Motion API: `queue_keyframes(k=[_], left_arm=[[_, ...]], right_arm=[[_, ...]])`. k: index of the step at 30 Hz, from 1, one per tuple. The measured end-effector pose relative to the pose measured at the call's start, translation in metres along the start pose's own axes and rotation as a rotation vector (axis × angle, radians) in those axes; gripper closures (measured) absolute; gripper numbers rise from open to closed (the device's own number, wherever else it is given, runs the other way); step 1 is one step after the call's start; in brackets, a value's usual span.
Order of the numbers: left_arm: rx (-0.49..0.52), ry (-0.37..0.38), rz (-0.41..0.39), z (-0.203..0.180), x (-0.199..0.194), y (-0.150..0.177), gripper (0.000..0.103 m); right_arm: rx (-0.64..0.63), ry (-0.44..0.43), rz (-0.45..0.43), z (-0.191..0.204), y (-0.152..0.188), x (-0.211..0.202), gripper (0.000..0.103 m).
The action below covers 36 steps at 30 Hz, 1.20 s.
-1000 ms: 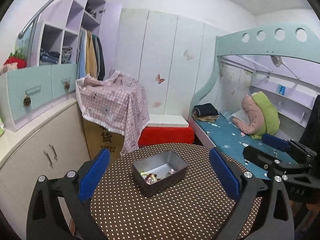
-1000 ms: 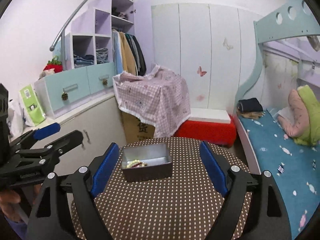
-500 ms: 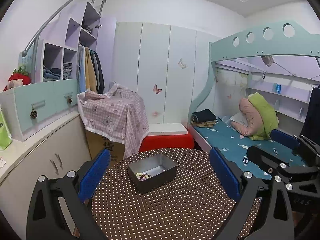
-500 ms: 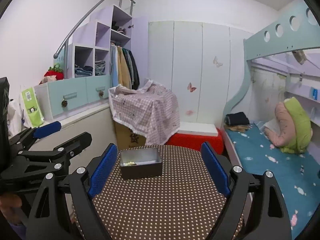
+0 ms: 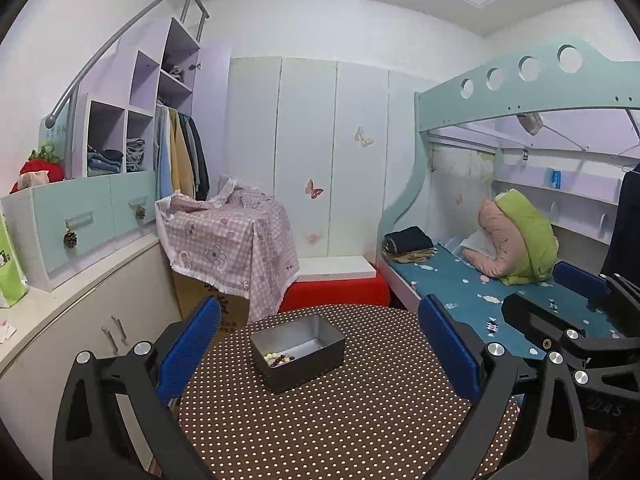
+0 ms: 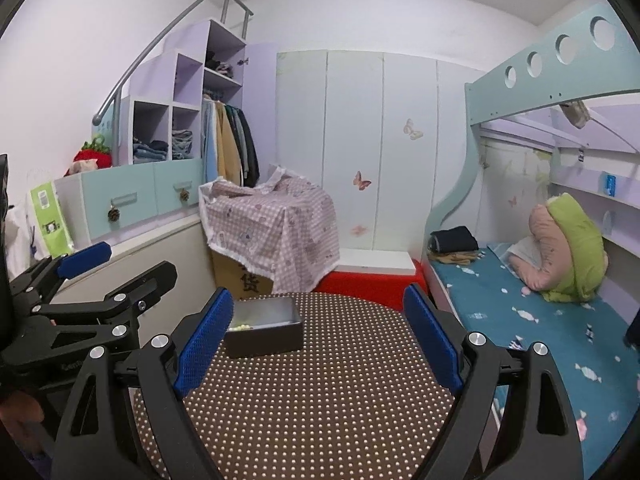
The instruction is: Organize jewelry
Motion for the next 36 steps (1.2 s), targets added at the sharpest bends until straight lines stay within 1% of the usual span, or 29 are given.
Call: queue_keyframes(k=[17,36], left_arm=[[0.022,-0.005,-0.019,-0.006,0.006,0.001,0.007],[0.031,-0.014,-0.019,-0.003,0.011,0.001,0.007]], right_arm=[[0.013,0.009,0.001,-0.007,0.003,0.003,0.019],[0.015,0.010,0.005,-0.009,0.004,0.005,0.019]])
Point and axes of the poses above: each gripper's, at about its wrist camera, not at the fingertips, and x roughly the way its jaws point, z to its left, y to its underside, the point moved 9 cm from there along x, roughly the way its jaws point, and after that the axes turned 13 degrees about -x, right-handed, at the moved point
